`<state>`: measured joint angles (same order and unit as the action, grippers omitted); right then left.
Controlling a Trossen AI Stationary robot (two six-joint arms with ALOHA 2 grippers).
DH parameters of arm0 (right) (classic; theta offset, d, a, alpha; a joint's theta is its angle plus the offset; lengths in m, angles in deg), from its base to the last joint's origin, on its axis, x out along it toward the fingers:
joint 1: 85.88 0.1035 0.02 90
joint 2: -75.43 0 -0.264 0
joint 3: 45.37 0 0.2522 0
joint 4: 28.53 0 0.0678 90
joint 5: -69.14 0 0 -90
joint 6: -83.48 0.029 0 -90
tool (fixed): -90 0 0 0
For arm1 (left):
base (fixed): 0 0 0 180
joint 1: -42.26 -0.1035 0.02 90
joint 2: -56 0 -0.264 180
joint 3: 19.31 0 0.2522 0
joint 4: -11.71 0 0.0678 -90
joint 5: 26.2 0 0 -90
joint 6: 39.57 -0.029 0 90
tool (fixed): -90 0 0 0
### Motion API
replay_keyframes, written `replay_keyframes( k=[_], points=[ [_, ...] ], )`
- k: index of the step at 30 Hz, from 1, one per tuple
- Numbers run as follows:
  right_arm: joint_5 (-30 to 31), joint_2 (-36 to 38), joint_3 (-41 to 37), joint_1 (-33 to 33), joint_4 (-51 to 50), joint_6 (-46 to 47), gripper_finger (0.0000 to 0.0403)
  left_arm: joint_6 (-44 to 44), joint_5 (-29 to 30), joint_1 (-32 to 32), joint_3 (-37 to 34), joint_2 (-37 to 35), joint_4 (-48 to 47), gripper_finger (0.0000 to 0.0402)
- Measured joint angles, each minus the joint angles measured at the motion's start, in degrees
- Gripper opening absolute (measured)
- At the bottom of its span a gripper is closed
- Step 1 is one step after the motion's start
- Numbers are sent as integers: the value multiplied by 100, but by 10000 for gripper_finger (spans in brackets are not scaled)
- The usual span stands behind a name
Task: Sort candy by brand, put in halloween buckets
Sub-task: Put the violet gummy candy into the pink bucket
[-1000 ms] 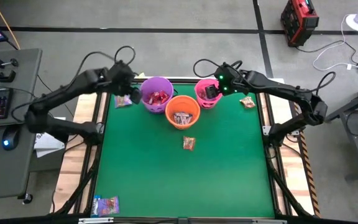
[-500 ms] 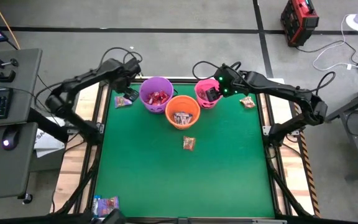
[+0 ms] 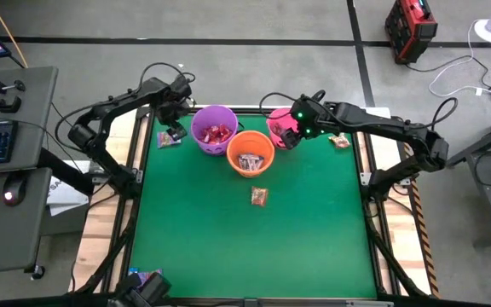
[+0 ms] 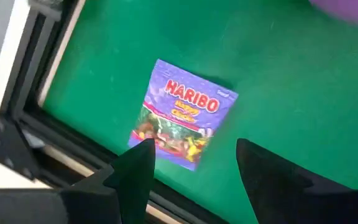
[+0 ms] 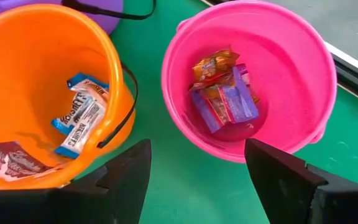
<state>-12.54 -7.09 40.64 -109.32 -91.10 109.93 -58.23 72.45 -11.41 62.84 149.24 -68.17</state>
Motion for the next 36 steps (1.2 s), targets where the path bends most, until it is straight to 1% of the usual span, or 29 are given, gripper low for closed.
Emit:
replay_keyframes(
  k=[3,6,10,11,12,14,18,27,29,32,36],
  points=[
    [0,0,0,36,2,6,252,-477,155,0,-304,-1,81,213],
    [0,-2,0,36,7,61,252,-847,360,-3,-776,-1,182,213],
    [2,-2,2,36,17,205,252,-1038,465,-28,-1365,-1,741,213],
    [2,-2,2,36,20,211,252,-1012,601,26,-1417,3,891,213],
    [0,-2,2,36,18,226,252,-977,790,81,-1445,1,1062,213],
    [2,-2,2,36,20,355,252,-922,807,103,-1471,-1,1359,213],
    [-4,-2,2,36,20,515,252,-963,778,51,-1474,-4,1614,213],
    [-39,-2,2,78,20,677,252,-1184,555,77,-1509,73,1669,213],
    [-39,-2,2,78,20,682,252,-1105,702,148,-1507,173,1695,213],
    [-39,-2,2,76,20,741,252,-883,1122,315,-1507,428,1726,213],
    [-39,-2,2,81,17,764,252,-853,1610,518,-1478,706,1719,213]
  ],
)
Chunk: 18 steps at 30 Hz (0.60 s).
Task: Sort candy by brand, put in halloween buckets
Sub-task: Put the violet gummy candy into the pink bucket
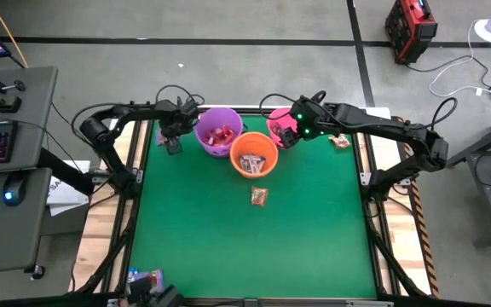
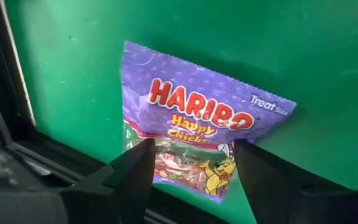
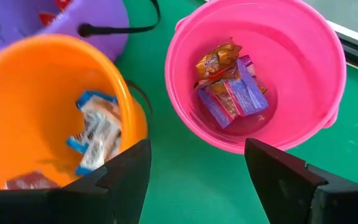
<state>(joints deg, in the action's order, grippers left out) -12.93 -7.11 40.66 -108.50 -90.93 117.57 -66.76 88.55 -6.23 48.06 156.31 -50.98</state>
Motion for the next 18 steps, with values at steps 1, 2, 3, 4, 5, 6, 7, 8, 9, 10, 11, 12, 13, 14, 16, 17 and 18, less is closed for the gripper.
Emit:
replay_keyframes(
  k=[1,2,3,4,5,6,7,8,9,10,11,12,13,14,16,17,18],
  points=[
    [1,0,0,10,0,0,252,11,77,47,0,42,-23,213],
    [2,0,0,17,0,0,252,31,110,78,0,67,-35,210],
    [2,0,0,20,0,0,252,47,104,104,-2,82,-49,204],
    [0,0,0,32,0,0,252,79,79,126,-4,85,-68,194],
    [2,0,0,42,0,0,252,128,45,141,-6,82,-86,178],
    [2,0,0,53,0,-6,252,177,7,142,-9,71,-103,156],
    [2,0,0,53,0,-47,252,237,-40,141,-18,51,-127,128],
    [2,0,0,55,0,-76,252,288,-92,119,-26,15,-152,95],
    [2,0,0,55,0,-92,252,311,-180,88,-34,-30,-186,60],
    [2,0,0,55,0,-93,252,323,-268,42,-40,-87,-215,31],
    [2,0,0,55,1,-94,252,361,-313,-22,-41,-165,-234,16],
    [2,0,0,55,0,-95,252,384,-310,-86,-41,-253,-237,14],
    [2,0,0,55,0,-96,252,412,-267,-161,-41,-368,-245,14],
    [2,0,0,55,0,-97,252,420,-238,-229,-41,-498,-258,11],
    [2,0,0,53,0,-105,252,512,-260,-362,-7,-807,-314,3],
    [2,0,0,55,0,-111,252,599,-335,-430,33,-989,-321,2],
    [2,0,0,55,0,-111,252,671,-446,-487,83,-1172,-313,2]
  ],
)
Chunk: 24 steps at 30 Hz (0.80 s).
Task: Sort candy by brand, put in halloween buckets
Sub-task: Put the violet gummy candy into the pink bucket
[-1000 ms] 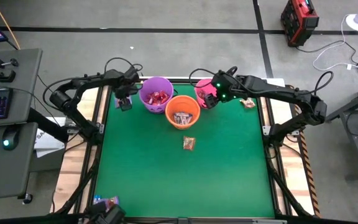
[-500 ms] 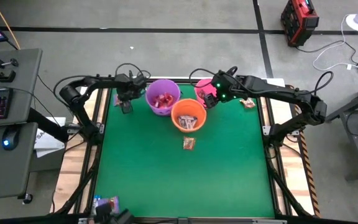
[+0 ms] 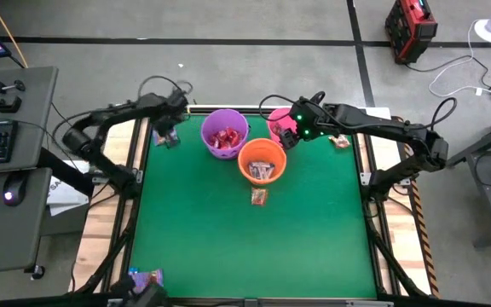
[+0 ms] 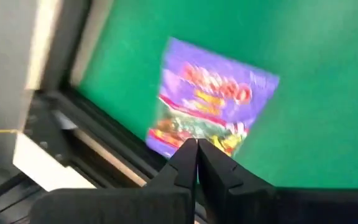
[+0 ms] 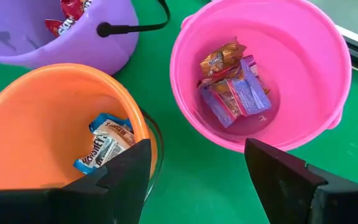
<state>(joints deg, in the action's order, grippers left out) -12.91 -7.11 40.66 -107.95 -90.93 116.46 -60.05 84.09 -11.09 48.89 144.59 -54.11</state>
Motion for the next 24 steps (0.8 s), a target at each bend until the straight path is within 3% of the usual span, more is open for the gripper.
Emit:
replay_keyframes(
  k=[8,13,17,24],
  points=[
    [0,0,0,0,2,-72,252,510,-489,-182,192,-1187,110,0],
    [-71,0,0,-2,2,-86,252,822,-739,-229,192,-1058,-208,9],
    [-219,0,0,0,4,-85,252,1069,-933,-241,188,-548,-461,52],
    [-243,0,0,0,7,20,252,1291,-951,-209,188,188,-281,164]
  ],
)
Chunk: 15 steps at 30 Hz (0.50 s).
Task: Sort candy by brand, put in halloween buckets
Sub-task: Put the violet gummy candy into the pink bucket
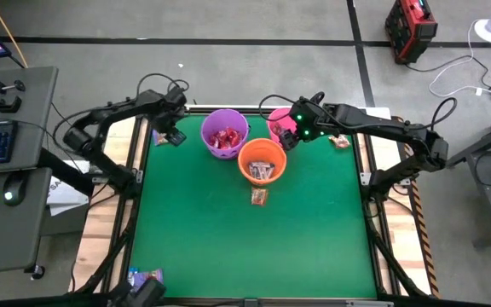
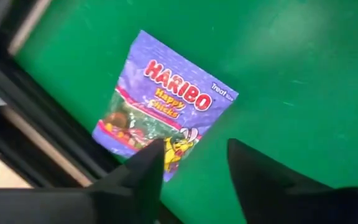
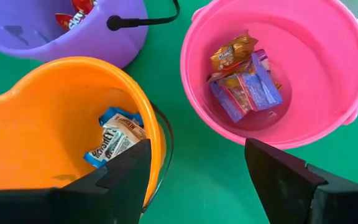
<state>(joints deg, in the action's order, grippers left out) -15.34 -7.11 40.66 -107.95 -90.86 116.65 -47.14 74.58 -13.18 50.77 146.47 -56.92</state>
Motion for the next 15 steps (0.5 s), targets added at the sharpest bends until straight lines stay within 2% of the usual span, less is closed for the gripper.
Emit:
replay_keyframes(
  k=[6,15],
  points=[
    [-5,-1,0,0,2,42,252,281,-127,10,30,515,109,236],
    [-9,0,2,0,84,67,252,1260,-125,114,83,940,502,246]
  ],
)
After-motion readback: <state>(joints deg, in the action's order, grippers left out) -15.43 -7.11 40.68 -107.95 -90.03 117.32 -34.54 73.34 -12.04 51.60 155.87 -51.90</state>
